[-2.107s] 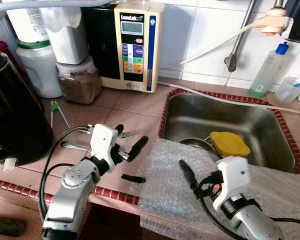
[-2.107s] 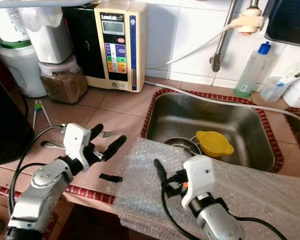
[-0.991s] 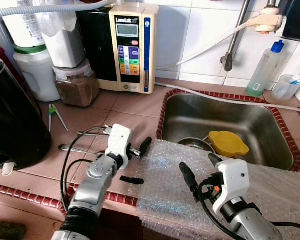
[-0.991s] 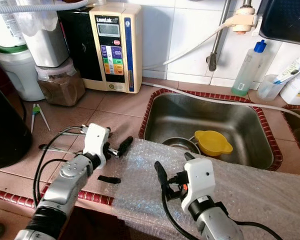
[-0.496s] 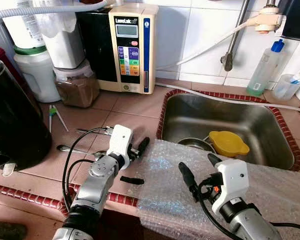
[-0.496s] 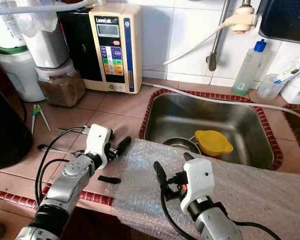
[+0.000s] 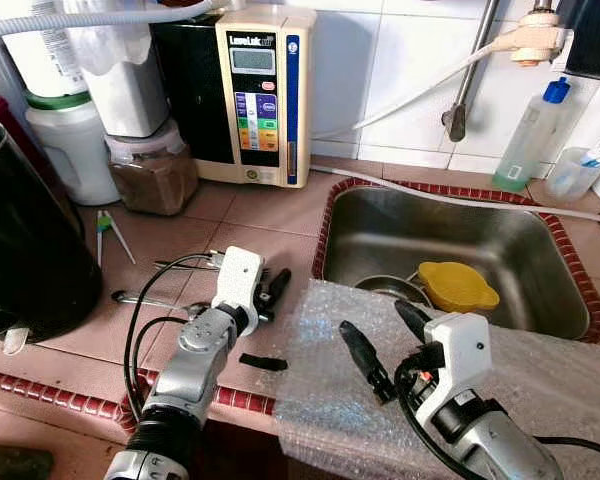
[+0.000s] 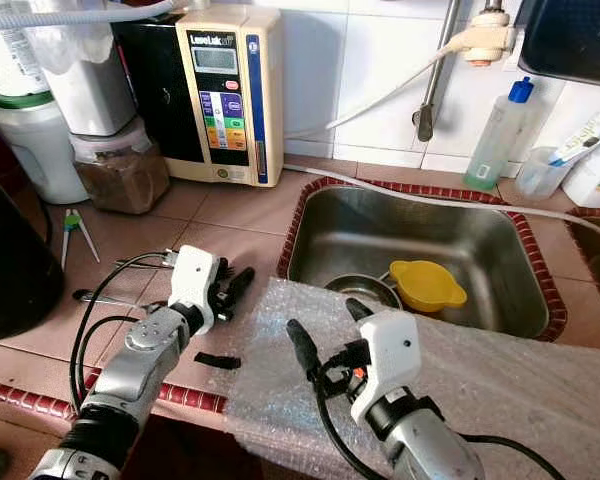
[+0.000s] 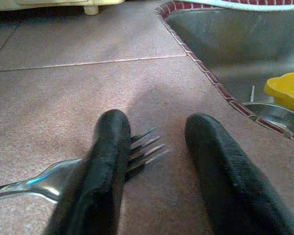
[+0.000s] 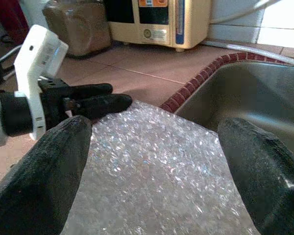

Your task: Kitchen organization

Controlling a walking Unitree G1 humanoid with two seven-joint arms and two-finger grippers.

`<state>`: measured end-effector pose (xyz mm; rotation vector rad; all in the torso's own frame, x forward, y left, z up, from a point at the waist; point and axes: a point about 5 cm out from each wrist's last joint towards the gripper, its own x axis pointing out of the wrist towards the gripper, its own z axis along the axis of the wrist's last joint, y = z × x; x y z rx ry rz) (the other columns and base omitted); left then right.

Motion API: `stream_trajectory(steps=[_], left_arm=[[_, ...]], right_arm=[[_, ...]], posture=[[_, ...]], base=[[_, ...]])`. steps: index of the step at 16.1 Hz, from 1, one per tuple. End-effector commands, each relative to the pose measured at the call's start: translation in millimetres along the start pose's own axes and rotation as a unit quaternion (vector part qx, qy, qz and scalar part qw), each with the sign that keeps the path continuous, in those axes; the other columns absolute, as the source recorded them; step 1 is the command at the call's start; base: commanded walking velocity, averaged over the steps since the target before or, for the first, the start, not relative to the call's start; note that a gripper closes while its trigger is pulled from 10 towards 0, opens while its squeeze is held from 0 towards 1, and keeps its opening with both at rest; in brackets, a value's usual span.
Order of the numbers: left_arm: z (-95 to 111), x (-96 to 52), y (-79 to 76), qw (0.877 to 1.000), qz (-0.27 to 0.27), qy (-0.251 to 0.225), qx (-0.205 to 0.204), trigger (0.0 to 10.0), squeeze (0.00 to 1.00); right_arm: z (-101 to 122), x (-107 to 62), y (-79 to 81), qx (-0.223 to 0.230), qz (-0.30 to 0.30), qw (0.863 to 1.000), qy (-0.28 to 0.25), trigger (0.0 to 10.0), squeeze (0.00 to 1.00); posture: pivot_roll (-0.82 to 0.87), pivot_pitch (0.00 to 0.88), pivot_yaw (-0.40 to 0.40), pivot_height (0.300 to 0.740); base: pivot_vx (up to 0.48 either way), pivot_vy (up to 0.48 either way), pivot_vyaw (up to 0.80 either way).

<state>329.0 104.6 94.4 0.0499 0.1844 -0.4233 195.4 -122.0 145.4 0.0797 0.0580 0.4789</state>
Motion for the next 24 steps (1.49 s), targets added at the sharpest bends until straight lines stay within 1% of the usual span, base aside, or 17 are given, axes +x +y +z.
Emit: stream_trajectory(steps=[1,4,5,7,9,10,13,14,16,17,18,19,20,21,22,24], left_arm=[[-4.9,-0.2,2.6,1.000,0.009,0.012,-0.002,0.0,0.00],[1.0,0.3,5.3,1.000,0.022,-0.004,-0.002,0.0,0.00],[6.9,1.4,7.9,0.999,0.033,-0.017,-0.003,0.0,0.00],[12.2,2.9,7.1,0.999,0.030,-0.028,-0.007,0.0,0.00],[16.0,4.9,3.5,0.999,0.022,-0.035,-0.020,0.0,0.00],[19.4,6.8,-1.4,0.999,0.013,-0.043,-0.028,0.0,0.00],[21.2,9.5,-8.8,0.998,0.002,-0.045,-0.037,0.0,0.00],[24.8,11.6,-13.5,0.997,-0.005,-0.054,-0.056,0.0,0.00],[34.7,16.4,-18.6,0.996,-0.010,-0.073,-0.053,0.0,0.00],[39.7,17.5,-17.9,0.995,-0.006,-0.085,-0.053,0.0,0.00],[49.0,16.8,-11.0,0.993,0.001,-0.107,-0.039,10.0,0.41],[54.3,14.5,-3.3,0.992,0.013,-0.124,-0.036,10.0,1.00],[54.9,13.2,5.7,0.992,0.031,-0.122,-0.028,10.0,1.00],[56.3,11.0,17.8,0.990,0.062,-0.126,-0.023,10.0,1.00],[54.7,8.0,31.9,0.988,0.093,-0.118,-0.022,10.0,1.00],[51.2,0.8,48.2,0.986,0.125,-0.115,-0.004,10.0,1.00]], right_arm=[[3.6,-0.5,0.6,0.000,0.004,1.000,-0.003,10.0,0.00],[1.9,-1.3,-0.7,-0.001,0.005,1.000,0.003,10.0,0.00],[1.5,-1.3,-0.9,-0.001,0.005,1.000,0.004,10.0,0.00],[1.5,-1.3,-1.6,-0.002,0.004,1.000,0.004,10.0,0.00],[1.6,-0.6,-2.4,-0.003,0.003,1.000,0.004,10.0,0.00],[2.0,0.1,-3.1,-0.005,0.002,1.000,0.004,10.0,0.00],[1.7,1.2,-4.9,-0.007,0.000,1.000,0.004,10.0,0.00],[1.7,1.5,-5.2,-0.007,0.000,1.000,0.004,10.0,0.00],[2.1,2.5,-4.4,-0.012,0.001,1.000,0.004,10.0,0.00],[2.3,2.6,-4.4,-0.014,0.000,1.000,0.004,10.0,0.00],[2.2,2.6,-3.6,-0.014,0.000,1.000,0.004,10.0,0.00],[2.2,2.4,-3.3,-0.014,-0.001,1.000,0.004,10.0,0.00],[2.1,2.3,-2.9,-0.014,0.000,1.000,0.004,10.0,0.00],[2.1,2.4,-2.6,-0.013,0.000,1.000,0.005,10.0,0.00],[2.3,2.6,-2.5,-0.013,0.001,1.000,0.005,10.0,0.00],[2.2,2.9,-2.7,-0.014,0.002,1.000,0.005,10.0,0.00]], posture=[[0.01,0.049,0.056,0.740],[0.01,0.049,0.056,0.740],[0.01,0.048,0.056,0.740],[0.02,0.044,0.055,0.740],[0.02,0.042,0.055,0.740],[0.02,0.040,0.055,0.740],[0.01,0.038,0.057,0.740],[0.01,0.037,0.057,0.740],[0.01,0.034,0.058,0.740],[0.01,0.034,0.058,0.740],[0.02,0.033,0.060,0.740],[0.02,0.033,0.060,0.740],[0.02,0.034,0.060,0.740],[0.02,0.034,0.060,0.740],[0.03,0.033,0.058,0.740],[0.03,0.033,0.055,0.740]], base=[[0.000,0.000,0.00],[0.000,0.000,0.00],[0.000,0.000,0.00],[0.000,0.000,0.00],[0.000,0.000,0.00],[0.000,0.000,0.00],[0.000,0.000,0.00],[0.000,0.000,0.00],[0.000,0.000,0.00],[0.000,0.000,0.00],[0.000,0.000,0.00],[0.000,0.000,0.00],[0.000,0.000,0.00],[0.000,0.000,0.00],[0.000,0.000,0.00],[0.000,0.000,0.00]])
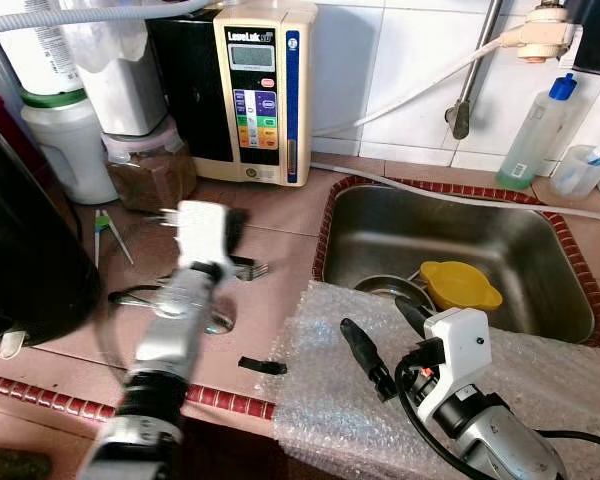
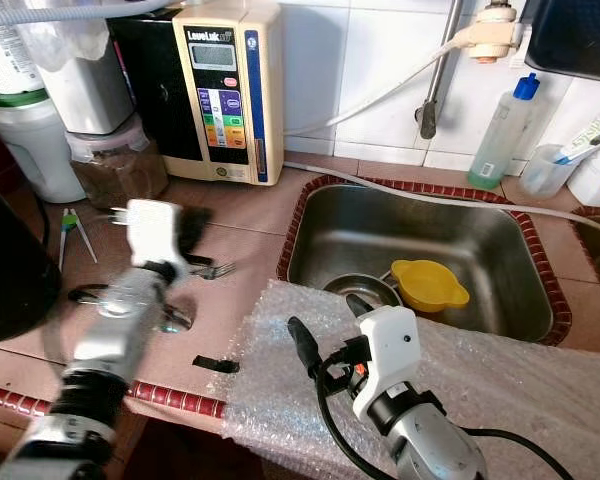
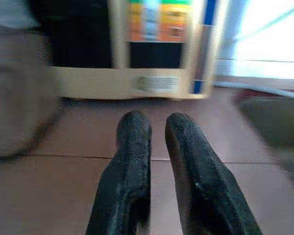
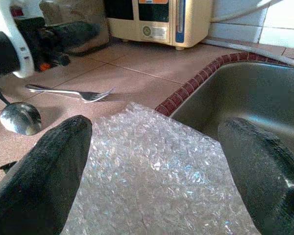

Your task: Kitchen organization

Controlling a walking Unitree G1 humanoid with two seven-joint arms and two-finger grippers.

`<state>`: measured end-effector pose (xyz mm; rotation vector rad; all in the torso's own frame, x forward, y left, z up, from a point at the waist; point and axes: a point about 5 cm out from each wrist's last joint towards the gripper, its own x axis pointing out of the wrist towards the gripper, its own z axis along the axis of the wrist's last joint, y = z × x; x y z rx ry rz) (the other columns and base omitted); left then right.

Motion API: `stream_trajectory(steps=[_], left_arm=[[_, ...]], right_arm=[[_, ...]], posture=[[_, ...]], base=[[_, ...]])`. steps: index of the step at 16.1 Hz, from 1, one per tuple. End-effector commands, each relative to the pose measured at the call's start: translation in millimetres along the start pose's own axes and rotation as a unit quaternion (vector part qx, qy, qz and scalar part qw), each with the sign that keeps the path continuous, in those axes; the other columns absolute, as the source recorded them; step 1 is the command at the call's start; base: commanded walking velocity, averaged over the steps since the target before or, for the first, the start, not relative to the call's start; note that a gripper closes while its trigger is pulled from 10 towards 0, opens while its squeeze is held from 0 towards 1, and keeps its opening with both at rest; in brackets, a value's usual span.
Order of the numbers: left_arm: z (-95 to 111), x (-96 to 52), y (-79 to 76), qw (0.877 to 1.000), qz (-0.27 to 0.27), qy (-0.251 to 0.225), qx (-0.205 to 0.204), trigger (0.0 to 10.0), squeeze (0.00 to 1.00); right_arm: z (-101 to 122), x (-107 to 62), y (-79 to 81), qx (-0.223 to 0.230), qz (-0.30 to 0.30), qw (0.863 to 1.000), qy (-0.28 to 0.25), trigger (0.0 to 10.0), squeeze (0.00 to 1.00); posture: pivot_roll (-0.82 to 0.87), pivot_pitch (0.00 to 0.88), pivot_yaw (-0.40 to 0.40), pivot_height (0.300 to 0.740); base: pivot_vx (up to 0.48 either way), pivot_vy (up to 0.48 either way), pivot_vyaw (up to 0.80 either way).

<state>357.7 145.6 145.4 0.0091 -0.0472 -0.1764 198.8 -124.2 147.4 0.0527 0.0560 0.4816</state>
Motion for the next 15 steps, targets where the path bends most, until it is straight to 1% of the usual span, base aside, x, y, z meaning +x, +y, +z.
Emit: stream_trajectory(steps=[1,2,3,6,8,10,11,12,13,15], left_arm=[[-3.0,-2.4,3.6,1.000,0.006,0.004,0.011,10.0,1.00],[-6.3,-5.3,5.9,1.000,0.007,0.009,0.009,10.0,1.00],[-12.7,-12.8,4.7,1.000,0.006,0.016,0.008,10.0,1.00],[-20.4,-21.3,-3.1,1.000,-0.001,0.028,-0.013,10.0,1.00],[-27.4,-30.5,-10.1,0.999,-0.020,0.040,-0.020,10.0,1.00],[-29.9,-34.4,-10.4,0.999,-0.023,0.046,-0.017,10.0,1.00],[-30.9,-35.6,-10.1,0.998,-0.022,0.048,-0.017,10.0,1.00],[-30.7,-36.7,-10.0,0.998,-0.021,0.051,-0.015,10.0,1.00],[-30.6,-37.1,-9.9,0.998,-0.021,0.052,-0.014,10.0,1.00],[-30.0,-37.6,-9.2,0.998,-0.020,0.055,-0.014,10.0,1.00]], right_arm=[[0.0,1.1,0.5,-0.001,0.002,1.000,0.002,10.0,0.00],[0.0,1.3,0.6,-0.001,0.003,1.000,0.003,10.0,0.00],[-0.2,1.5,0.7,-0.001,0.006,1.000,0.004,10.0,0.00],[-1.1,1.4,0.9,0.002,0.010,1.000,0.008,10.0,0.00],[-3.9,1.0,2.5,0.018,0.021,0.999,0.016,10.0,0.00],[-6.2,1.3,6.6,0.046,0.051,0.997,0.021,10.0,0.00],[-7.9,1.2,8.4,0.067,0.063,0.995,0.024,10.0,0.00],[-12.3,-4.4,5.0,0.082,0.062,0.994,0.037,10.0,0.00],[-15.6,-7.1,0.4,0.080,0.050,0.994,0.047,10.0,0.00],[-19.8,-11.9,-0.4,0.084,0.049,0.994,0.057,10.0,0.00]], posture=[[0.04,0.033,0.052,0.740],[0.04,0.033,0.051,0.740],[0.04,0.033,0.047,0.740],[0.04,0.034,0.043,0.740],[0.04,0.036,0.040,0.740],[0.04,0.037,0.039,0.740],[0.04,0.038,0.038,0.740],[0.05,0.039,0.037,0.740],[0.05,0.039,0.036,0.740],[0.04,0.040,0.037,0.740]], base=[[0.000,0.000,0.00],[0.000,0.000,0.00],[0.000,0.000,0.00],[0.000,0.000,0.00],[0.000,0.000,0.00],[0.000,0.000,0.00],[0.000,0.000,0.00],[0.000,0.000,0.00],[0.000,0.000,0.00],[0.000,0.000,0.00]])
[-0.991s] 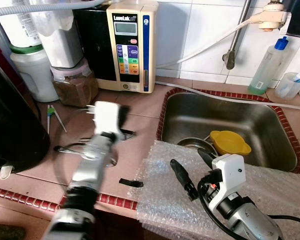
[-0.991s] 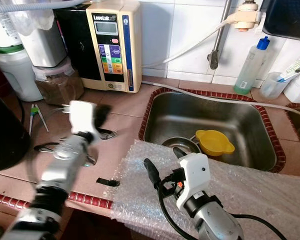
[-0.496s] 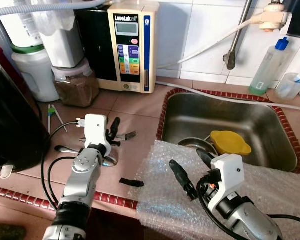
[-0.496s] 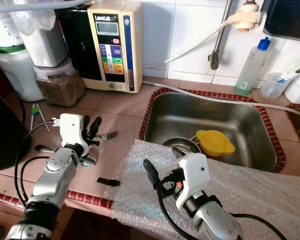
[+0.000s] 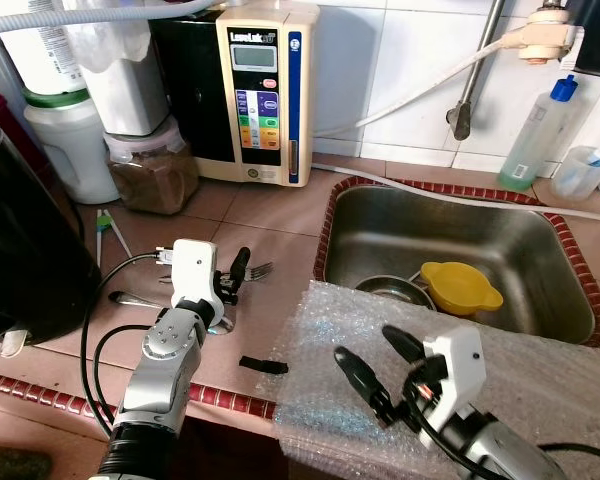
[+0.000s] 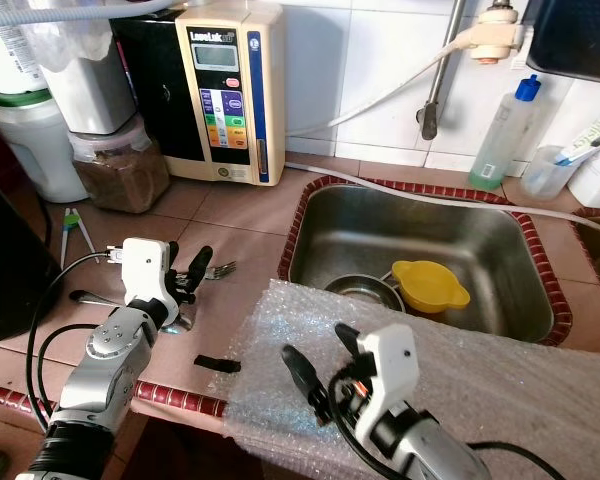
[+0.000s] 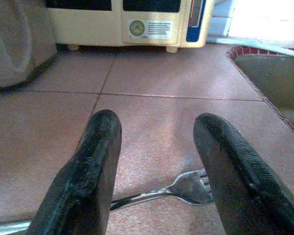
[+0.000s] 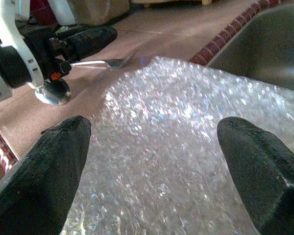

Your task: Kitchen organization

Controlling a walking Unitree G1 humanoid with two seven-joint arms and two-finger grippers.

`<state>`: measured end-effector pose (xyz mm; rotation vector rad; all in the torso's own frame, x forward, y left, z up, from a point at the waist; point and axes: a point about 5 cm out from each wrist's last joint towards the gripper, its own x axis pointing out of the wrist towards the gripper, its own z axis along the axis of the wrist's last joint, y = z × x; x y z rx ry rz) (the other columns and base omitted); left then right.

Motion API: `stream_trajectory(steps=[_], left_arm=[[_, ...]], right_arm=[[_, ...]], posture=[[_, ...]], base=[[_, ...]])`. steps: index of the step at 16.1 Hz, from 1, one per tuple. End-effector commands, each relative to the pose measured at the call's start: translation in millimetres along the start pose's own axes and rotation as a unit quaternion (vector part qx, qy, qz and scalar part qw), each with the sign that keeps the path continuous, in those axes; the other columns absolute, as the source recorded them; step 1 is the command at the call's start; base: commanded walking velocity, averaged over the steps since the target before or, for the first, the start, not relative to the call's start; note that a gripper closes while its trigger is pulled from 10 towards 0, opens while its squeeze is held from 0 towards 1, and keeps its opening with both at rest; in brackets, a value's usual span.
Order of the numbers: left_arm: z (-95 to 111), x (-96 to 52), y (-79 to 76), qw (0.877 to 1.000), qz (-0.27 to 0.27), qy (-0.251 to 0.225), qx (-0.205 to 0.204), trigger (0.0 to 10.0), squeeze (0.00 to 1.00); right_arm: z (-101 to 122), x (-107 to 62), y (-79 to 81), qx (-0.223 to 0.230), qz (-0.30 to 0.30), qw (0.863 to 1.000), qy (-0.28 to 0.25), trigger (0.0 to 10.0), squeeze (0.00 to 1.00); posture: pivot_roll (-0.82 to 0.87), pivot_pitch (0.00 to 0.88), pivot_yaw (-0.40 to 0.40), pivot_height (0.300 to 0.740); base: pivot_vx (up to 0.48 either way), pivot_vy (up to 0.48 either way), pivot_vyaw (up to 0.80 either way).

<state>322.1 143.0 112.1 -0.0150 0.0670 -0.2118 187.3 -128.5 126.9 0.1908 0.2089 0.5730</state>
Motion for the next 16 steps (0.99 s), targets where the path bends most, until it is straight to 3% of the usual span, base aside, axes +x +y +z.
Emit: stream_trajectory(steps=[1,6,10,14,16], left_arm=[[1.4,-1.3,-1.2,1.000,-0.005,0.000,0.003,10.0,1.00],[3.5,-1.6,-21.2,0.998,-0.064,0.003,-0.002,10.0,1.00],[6.2,-9.1,-26.6,0.994,-0.111,-0.007,-0.011,10.0,1.00],[-4.9,-13.5,-28.2,0.990,-0.134,0.032,0.006,10.0,1.00],[-3.2,-14.4,-32.7,0.989,-0.144,0.031,-0.007,10.0,1.00]], right_arm=[[-1.1,-1.9,0.0,0.001,0.002,1.000,0.004,10.0,0.00],[-4.8,-1.7,0.9,0.001,0.004,1.000,0.013,10.0,0.00],[-3.0,-0.4,2.8,-0.007,0.005,1.000,0.007,10.0,0.00],[-0.5,1.1,2.1,-0.012,0.006,1.000,0.004,10.0,0.00],[-0.5,1.4,3.3,-0.015,0.008,1.000,0.005,10.0,0.00]], posture=[[0.04,0.041,0.038,0.740],[0.04,0.043,0.045,0.740],[0.04,0.042,0.043,0.740],[0.04,0.041,0.040,0.740],[0.04,0.043,0.041,0.740]], base=[[0.000,0.000,0.00],[0.000,0.000,0.00],[0.000,0.000,0.00],[0.000,0.000,0.00],[0.000,0.000,0.00]])
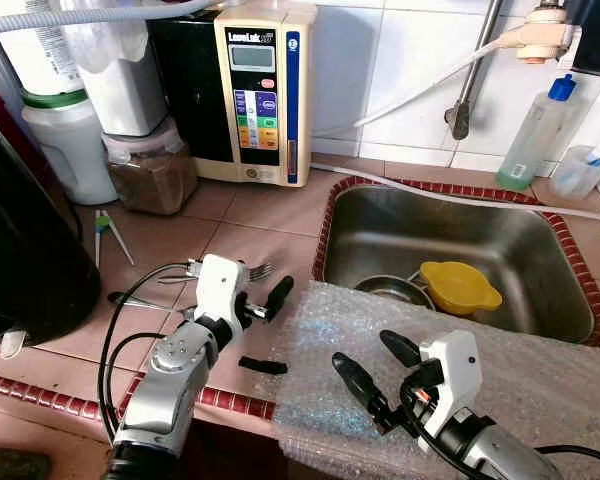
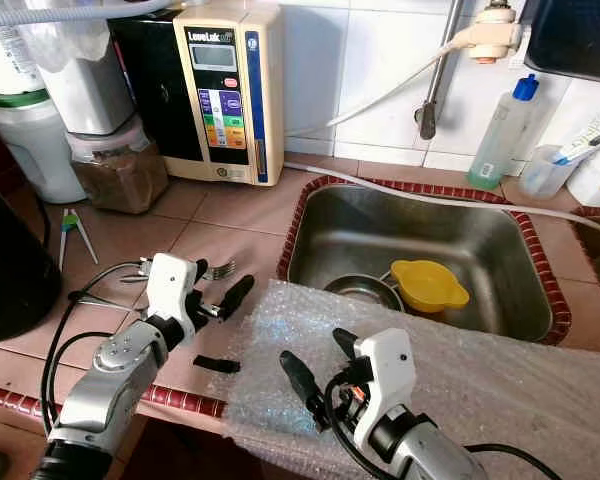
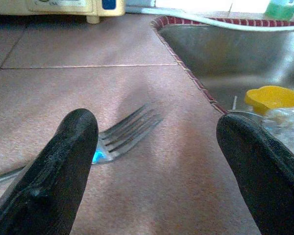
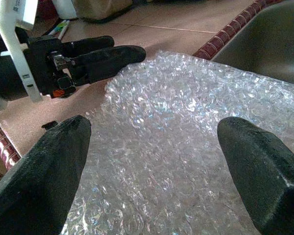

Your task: Kitchen organization

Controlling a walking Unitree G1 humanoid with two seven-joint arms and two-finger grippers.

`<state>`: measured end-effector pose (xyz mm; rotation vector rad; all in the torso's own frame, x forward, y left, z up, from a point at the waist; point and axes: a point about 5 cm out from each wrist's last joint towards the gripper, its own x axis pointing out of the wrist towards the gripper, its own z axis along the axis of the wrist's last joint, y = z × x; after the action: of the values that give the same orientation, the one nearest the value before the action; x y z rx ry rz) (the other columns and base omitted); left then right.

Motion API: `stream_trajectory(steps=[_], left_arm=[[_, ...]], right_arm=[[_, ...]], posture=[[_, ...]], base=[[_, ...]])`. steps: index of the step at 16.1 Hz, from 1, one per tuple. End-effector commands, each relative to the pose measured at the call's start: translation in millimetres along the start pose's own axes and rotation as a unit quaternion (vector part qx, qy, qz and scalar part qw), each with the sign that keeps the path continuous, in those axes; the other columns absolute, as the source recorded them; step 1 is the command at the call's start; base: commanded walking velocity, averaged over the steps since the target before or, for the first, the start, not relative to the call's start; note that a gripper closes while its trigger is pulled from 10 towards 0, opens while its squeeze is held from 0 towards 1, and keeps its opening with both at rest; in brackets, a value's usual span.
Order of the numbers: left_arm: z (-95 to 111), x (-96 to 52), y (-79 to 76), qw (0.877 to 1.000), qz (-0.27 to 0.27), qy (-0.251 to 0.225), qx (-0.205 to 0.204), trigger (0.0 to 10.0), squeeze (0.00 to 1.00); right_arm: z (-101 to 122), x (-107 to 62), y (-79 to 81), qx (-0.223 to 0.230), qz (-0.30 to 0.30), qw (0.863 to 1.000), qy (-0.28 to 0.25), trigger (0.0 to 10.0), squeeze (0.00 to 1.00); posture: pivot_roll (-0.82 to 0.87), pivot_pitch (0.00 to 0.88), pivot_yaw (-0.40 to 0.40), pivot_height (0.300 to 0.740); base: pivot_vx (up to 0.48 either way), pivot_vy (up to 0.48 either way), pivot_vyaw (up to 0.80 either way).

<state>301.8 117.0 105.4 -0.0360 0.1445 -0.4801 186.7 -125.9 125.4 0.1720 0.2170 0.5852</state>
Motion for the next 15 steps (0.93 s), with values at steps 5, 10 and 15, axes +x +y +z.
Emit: stream_trajectory(steps=[5,10,15], left_arm=[[7.9,11.9,-19.7,1.000,-0.028,-0.006,0.007,10.0,1.00],[3.8,12.6,-26.1,0.998,-0.057,0.012,0.008,10.0,1.00],[-14.7,27.4,-26.4,0.997,-0.039,0.055,0.031,10.0,0.00]], right_arm=[[1.9,1.3,4.1,-0.010,0.006,1.000,-0.002,10.0,0.00],[0.9,0.9,4.6,-0.010,0.004,1.000,-0.002,10.0,0.00],[1.8,1.8,4.8,-0.016,0.001,1.000,-0.005,10.0,0.00]], posture=[[0.03,0.045,0.044,0.740],[0.03,0.049,0.047,0.740],[0.01,0.051,0.047,0.740]], base=[[0.000,0.000,0.00],[0.000,0.000,0.00],[0.000,0.000,0.00]])
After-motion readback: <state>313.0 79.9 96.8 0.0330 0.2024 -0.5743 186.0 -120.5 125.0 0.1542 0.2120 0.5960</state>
